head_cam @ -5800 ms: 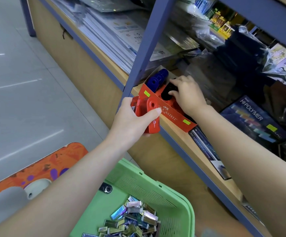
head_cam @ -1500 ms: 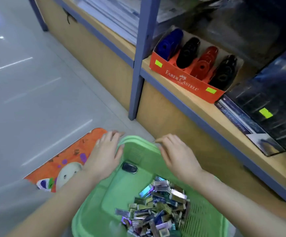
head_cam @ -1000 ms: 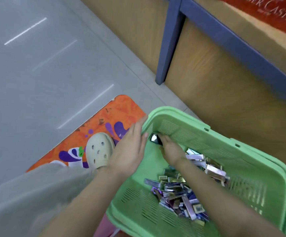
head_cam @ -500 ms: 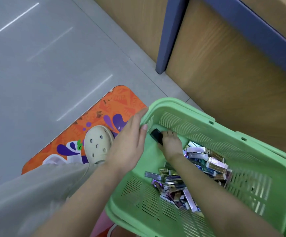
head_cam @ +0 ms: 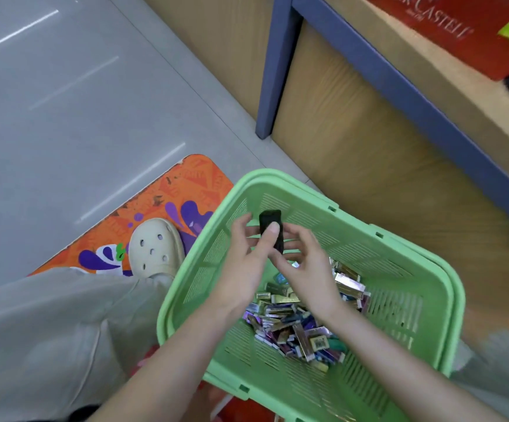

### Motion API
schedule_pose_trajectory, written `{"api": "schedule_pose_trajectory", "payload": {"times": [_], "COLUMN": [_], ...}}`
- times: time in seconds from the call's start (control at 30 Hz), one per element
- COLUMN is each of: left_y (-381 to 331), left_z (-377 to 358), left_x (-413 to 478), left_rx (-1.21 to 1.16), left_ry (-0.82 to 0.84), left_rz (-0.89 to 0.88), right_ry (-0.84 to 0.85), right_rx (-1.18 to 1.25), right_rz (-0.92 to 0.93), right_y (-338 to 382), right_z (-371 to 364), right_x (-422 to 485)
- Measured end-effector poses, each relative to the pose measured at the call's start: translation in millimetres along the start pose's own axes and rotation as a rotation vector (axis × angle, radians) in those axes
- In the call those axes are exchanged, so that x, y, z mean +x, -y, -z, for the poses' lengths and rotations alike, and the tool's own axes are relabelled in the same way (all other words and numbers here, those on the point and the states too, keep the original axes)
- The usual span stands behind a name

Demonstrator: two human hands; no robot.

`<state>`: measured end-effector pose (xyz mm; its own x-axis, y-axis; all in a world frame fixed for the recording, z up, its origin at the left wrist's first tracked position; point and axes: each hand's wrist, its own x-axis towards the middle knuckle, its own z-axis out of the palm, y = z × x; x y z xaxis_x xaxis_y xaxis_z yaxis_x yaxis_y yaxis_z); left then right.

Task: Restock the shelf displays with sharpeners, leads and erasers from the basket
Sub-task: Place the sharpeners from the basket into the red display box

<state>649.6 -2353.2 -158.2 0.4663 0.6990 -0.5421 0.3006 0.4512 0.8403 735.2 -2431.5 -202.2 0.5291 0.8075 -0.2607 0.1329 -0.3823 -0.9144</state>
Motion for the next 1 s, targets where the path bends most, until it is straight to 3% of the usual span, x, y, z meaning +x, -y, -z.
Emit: {"api": "schedule_pose_trajectory", "payload": {"times": [0.2, 0.27, 0.37, 0.47, 0.73, 1.0], "left_y": [-3.1, -3.6, -1.1, 3.5, 5.4, 6.3], "left_z": [-0.8, 1.5, 5.3, 7.7, 10.0, 13.0], "left_x": [0.5, -0.7, -4.0, -6.7, -10.7, -9.5], "left_rx": [-0.055, -0.071, -0.029, 0.020, 0.072, 0.086], "left_ry": [-0.100, -0.099, -0.089, -0.065, -0.002, -0.022], "left_rz": [0.044, 0.066, 0.082, 0.094, 0.105, 0.099], "right_ry": [0.173, 0.199, 0.496, 0.707, 0.626, 0.735], "right_rx": [-0.028, -0.232, -0.556, -0.812, -1.011, -1.253], "right_rz": [0.092, -0.018, -0.311, -0.321, -0.133, 0.084], "right_y": [-5.1, -32.2, -86.5, -124.3, -133.9, -137.5], "right_z": [13.9, 28.6, 51.5, 60.3, 53.6, 57.5], "right_x": [-20.5, -21.1, -28.5, -44.1, -32.1, -26.1]}}
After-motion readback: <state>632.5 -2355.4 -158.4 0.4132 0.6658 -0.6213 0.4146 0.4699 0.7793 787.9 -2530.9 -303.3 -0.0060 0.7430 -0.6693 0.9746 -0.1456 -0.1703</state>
